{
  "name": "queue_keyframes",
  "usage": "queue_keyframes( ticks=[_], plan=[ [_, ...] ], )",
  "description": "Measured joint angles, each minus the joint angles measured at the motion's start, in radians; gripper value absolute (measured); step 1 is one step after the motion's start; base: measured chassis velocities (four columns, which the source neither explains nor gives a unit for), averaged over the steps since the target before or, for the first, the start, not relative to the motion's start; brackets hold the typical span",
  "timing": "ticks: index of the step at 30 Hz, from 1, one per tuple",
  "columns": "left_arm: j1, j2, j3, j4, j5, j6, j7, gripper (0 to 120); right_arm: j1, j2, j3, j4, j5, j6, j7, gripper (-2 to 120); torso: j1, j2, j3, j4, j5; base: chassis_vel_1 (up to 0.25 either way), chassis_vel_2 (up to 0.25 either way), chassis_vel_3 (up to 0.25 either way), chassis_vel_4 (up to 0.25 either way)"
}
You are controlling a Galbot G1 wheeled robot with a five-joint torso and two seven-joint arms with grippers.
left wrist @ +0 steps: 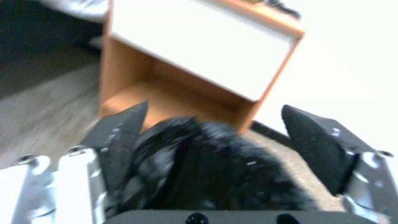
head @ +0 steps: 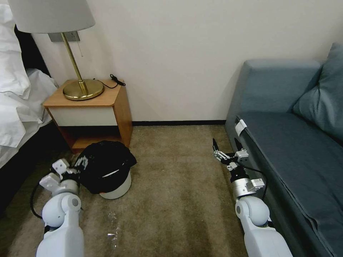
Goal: Pick up the trash bin, then pick up the garbage on the floor and place it into the trash bin.
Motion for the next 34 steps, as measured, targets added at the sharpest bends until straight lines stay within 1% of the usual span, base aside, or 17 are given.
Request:
queue_keyframes(
  ticks=[1, 2, 3, 4, 5, 6, 8, 9, 10, 11, 14, 16, 17, 18, 20, 23, 34],
  plan=[
    [0.0, 0.0, 0.0, 0.0, 0.0, 0.0, 0.0, 90, 0.0, 0.0, 0.0, 0.0, 0.0, 0.0, 0.0, 100, 0.0, 0.0, 0.0, 0.0, 0.0, 0.0, 0.0, 0.0, 0.0],
    [0.006, -0.002, 0.009, -0.03, 0.04, -0.001, 0.038, 95, -0.002, 0.006, 0.004, 0.002, -0.008, 0.001, 0.004, 100, 0.0, 0.0, 0.0, 0.0, 0.0001, 0.0, 0.0, 0.0, 0.0],
    [0.006, -0.002, 0.009, -0.03, 0.04, -0.001, 0.038, 95, -0.002, 0.006, 0.004, 0.002, -0.008, 0.001, 0.004, 100, 0.0, 0.0, 0.0, 0.0, 0.0001, 0.0, 0.0, 0.0, 0.0],
    [0.011, -0.002, 0.015, -0.045, 0.111, -0.022, 0.089, 98, -0.006, 0.012, 0.009, 0.001, -0.025, 0.006, 0.015, 100, 0.0, 0.0, 0.0, 0.0, 0.0003, 0.0, 0.0, 0.0, 0.0],
    [0.007, 0.001, 0.017, -0.029, 0.206, -0.084, 0.138, 100, -0.016, 0.016, 0.015, 0.002, -0.046, 0.004, 0.025, 100, 0.0, 0.0, 0.0, 0.0003, 0.0, 0.0, 0.0, 0.0, 0.0],
    [0.007, 0.001, 0.017, -0.029, 0.206, -0.084, 0.138, 100, -0.016, 0.016, 0.015, 0.002, -0.046, 0.004, 0.025, 100, 0.0, 0.0, 0.0, 0.0003, 0.0, 0.0, 0.0, 0.0, 0.0],
    [-0.012, 0.011, 0.025, 0.028, 0.312, -0.177, 0.168, 100, -0.037, 0.015, 0.012, 0.007, -0.059, -0.016, 0.051, 100, 0.0, 0.0, 0.0, 0.0, -0.0001, 0.0, 0.0, 0.0, 0.0],
    [-0.017, 0.015, 0.031, 0.047, 0.33, -0.2, 0.172, 100, -0.039, 0.014, 0.007, 0.002, -0.069, -0.02, 0.071, 100, 0.0, 0.0, 0.0, -0.0001, -0.0002, 0.0, 0.0, 0.0, 0.0],
    [-0.017, 0.015, 0.031, 0.047, 0.33, -0.2, 0.172, 100, -0.039, 0.014, 0.007, 0.002, -0.069, -0.02, 0.071, 100, 0.0, 0.0, 0.0, -0.0001, -0.0002, 0.0, 0.0, 0.0, 0.0],
    [-0.019, 0.019, 0.05, 0.066, 0.337, -0.225, 0.176, 100, -0.039, 0.013, 0.0, -0.022, -0.097, -0.017, 0.105, 100, 0.0, 0.0, 0.0, 0.0001, -0.0001, 0.0, 0.0, 0.0, 0.0],
    [-0.016, 0.023, 0.075, 0.08, 0.33, -0.242, 0.178, 100, -0.038, 0.014, -0.006, -0.048, -0.134, -0.011, 0.14, 100, 0.0, 0.0, 0.0, 0.0002, 0.0003, 0.0, 0.0, 0.0, 0.0],
    [-0.007, 0.024, 0.134, 0.099, 0.333, -0.26, 0.186, 100, -0.039, 0.017, -0.014, -0.067, -0.173, -0.009, 0.174, 100, 0.0, 0.0, 0.0, 0.0, -0.0002, 0.0, 0.0, 0.0, 0.0],
    [-0.005, 0.023, 0.152, 0.103, 0.342, -0.266, 0.191, 100, -0.039, 0.019, -0.018, -0.072, -0.178, -0.007, 0.185, 100, 0.0, 0.0, 0.0, -0.0001, -0.0002, 0.0, 0.0, 0.0, 0.0],
    [-0.005, 0.023, 0.152, 0.103, 0.342, -0.266, 0.191, 100, -0.039, 0.019, -0.018, -0.072, -0.178, -0.007, 0.185, 100, 0.0, 0.0, 0.0, -0.0001, -0.0002, 0.0, 0.0, 0.0, 0.0],
    [0.002, 0.017, 0.198, 0.109, 0.358, -0.271, 0.196, 100, -0.029, 0.024, -0.022, -0.079, -0.19, -0.001, 0.199, 100, 0.0, 0.0, 0.0, 0.0, 0.0, 0.0, 0.0, 0.0, 0.0],
    [0.004, 0.012, 0.211, 0.109, 0.358, -0.266, 0.192, 100, -0.018, 0.023, -0.024, -0.076, -0.201, -0.003, 0.209, 100, 0.0, 0.0, 0.0, -0.0001, 0.0001, 0.0, 0.0, 0.0, 0.0],
    [0.01, 0.011, 0.208, 0.109, 0.338, -0.239, 0.168, 100, 0.038, 0.021, -0.044, -0.067, -0.203, -0.033, 0.232, 100, 0.0, 0.0, 0.0, 0.0, 0.0, 0.0, 0.0, 0.0, 0.0]
  ],
)
